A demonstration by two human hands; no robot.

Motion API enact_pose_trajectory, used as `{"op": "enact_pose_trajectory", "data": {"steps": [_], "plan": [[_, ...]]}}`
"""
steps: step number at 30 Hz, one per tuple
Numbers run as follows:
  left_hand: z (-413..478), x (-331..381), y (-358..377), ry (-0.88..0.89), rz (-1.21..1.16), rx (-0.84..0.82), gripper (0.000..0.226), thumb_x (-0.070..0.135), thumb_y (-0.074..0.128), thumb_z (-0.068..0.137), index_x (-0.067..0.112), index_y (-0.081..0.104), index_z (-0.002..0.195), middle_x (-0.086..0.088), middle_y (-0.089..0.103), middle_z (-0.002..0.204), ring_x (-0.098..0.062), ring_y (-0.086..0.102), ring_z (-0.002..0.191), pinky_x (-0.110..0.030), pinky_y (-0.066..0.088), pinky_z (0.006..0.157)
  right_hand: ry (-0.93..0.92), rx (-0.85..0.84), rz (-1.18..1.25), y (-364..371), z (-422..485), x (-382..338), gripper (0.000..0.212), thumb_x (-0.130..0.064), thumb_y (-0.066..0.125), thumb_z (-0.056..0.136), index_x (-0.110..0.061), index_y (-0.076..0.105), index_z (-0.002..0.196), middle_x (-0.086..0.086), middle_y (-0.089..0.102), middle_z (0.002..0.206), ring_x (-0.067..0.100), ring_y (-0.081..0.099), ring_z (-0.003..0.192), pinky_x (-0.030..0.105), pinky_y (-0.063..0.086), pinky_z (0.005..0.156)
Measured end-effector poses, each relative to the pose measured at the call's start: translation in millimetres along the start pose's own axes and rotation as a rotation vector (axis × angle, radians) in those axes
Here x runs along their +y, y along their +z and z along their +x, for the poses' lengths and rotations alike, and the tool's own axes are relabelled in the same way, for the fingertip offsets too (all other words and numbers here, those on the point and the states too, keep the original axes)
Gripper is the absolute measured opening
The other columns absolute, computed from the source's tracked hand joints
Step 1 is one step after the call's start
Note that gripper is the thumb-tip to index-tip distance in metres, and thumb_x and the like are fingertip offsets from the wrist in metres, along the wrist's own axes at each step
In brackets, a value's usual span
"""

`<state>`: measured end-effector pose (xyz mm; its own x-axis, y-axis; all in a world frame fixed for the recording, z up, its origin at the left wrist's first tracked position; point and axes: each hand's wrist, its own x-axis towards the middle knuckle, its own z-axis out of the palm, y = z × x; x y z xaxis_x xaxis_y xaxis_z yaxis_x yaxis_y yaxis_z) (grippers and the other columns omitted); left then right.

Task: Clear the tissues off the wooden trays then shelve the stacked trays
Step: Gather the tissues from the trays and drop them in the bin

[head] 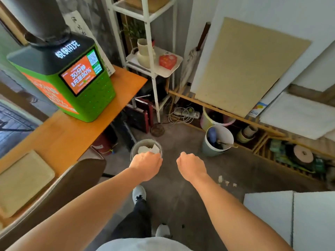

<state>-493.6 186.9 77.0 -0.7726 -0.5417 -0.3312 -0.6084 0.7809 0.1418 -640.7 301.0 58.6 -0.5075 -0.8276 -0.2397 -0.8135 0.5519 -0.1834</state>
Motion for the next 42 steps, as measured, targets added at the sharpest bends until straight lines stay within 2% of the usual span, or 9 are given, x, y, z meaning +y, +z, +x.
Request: {"op": "enact_pose_trajectory", "data": {"steps": [6,12,15,18,24,28,31,38,42], "plan": [[35.8,-94.5,26.2,-0.208,-0.118,-0.118,0.034,0.040,0.032,0.099,0.021,0.056,0.112,-0.007,0.068,0.105,-0.032,0.065,0.091,-0.045,0.055,0.078,-0.111,-0.157,0.054,20.6,77.4,-67.1,0.033,-0.035,0.031,0.099,-0.012,0.055,0.100,0.015,0.068,0.098,0.036,0.064,0.085,0.038,0.041,0.061],[81.7,-137.3,55.2,-0.357,-0.237,-0.168,0.032,0.041,0.032,0.098,0.021,0.056,0.100,-0.007,0.066,0.091,-0.031,0.064,0.080,-0.039,0.050,0.065,-0.135,-0.281,0.080,53.5,141.0,-86.4,0.034,-0.038,0.033,0.099,-0.013,0.055,0.108,0.013,0.066,0.100,0.034,0.064,0.084,0.038,0.042,0.061],[104.5,-145.6,72.7,-0.412,-0.241,-0.238,0.033,0.040,0.031,0.097,0.020,0.057,0.100,-0.006,0.063,0.086,-0.030,0.061,0.075,-0.037,0.046,0.060,-0.084,-0.338,0.124,75.5,166.8,-68.4,0.024,-0.034,0.036,0.096,-0.014,0.048,0.093,0.014,0.066,0.095,0.035,0.062,0.081,0.037,0.040,0.059],[122.4,-146.0,88.5,-0.494,-0.300,-0.296,0.030,0.039,0.034,0.097,0.021,0.057,0.103,-0.007,0.065,0.091,-0.031,0.063,0.080,-0.039,0.052,0.066,0.016,-0.418,0.186,90.8,188.0,-43.7,0.016,-0.030,0.038,0.094,-0.017,0.038,0.084,0.014,0.062,0.090,0.037,0.059,0.079,0.037,0.038,0.060],[161.9,-131.1,122.2,-0.597,-0.473,-0.359,0.030,0.033,0.035,0.095,0.021,0.060,0.103,-0.014,0.068,0.097,-0.036,0.063,0.082,-0.046,0.056,0.074,0.174,-0.526,0.285,119.5,223.8,-13.7,0.013,-0.025,0.043,0.090,-0.016,0.046,0.081,0.002,0.048,0.071,0.028,0.052,0.070,0.033,0.039,0.058],[190.9,-129.7,142.9,-0.551,-0.483,-0.382,0.026,0.037,0.037,0.096,0.024,0.060,0.097,-0.011,0.068,0.094,-0.035,0.063,0.081,-0.044,0.055,0.073,0.144,-0.570,0.292,152.2,245.1,-14.8,0.013,-0.019,0.050,0.091,-0.017,0.048,0.079,0.004,0.056,0.078,0.024,0.050,0.071,0.030,0.036,0.060],[214.5,-135.2,168.1,-0.552,-0.483,-0.348,0.027,0.036,0.039,0.096,0.023,0.061,0.103,-0.008,0.067,0.096,-0.033,0.063,0.082,-0.045,0.057,0.073,0.140,-0.581,0.311,181.6,259.0,-22.6,0.011,-0.014,0.051,0.090,-0.015,0.053,0.079,0.009,0.062,0.087,0.027,0.054,0.077,0.031,0.039,0.062],[264.6,-162.5,231.9,-0.616,-0.507,-0.331,0.018,0.037,0.053,0.092,0.028,0.057,0.107,-0.005,0.064,0.102,-0.025,0.063,0.079,-0.040,0.059,0.071,0.115,-0.548,0.359,249.3,296.0,-47.6,0.017,-0.009,0.060,0.088,-0.009,0.063,0.104,0.014,0.066,0.104,0.031,0.061,0.091,0.028,0.043,0.068],[280.7,-173.9,252.1,-0.667,-0.625,-0.329,0.030,0.034,0.059,0.090,0.028,0.053,0.118,-0.007,0.062,0.107,-0.023,0.063,0.080,-0.038,0.060,0.071,0.107,-0.527,0.382,276.0,310.9,-56.9,0.028,-0.012,0.067,0.085,-0.012,0.061,0.112,0.013,0.062,0.113,0.025,0.059,0.088,0.023,0.042,0.072]]}}
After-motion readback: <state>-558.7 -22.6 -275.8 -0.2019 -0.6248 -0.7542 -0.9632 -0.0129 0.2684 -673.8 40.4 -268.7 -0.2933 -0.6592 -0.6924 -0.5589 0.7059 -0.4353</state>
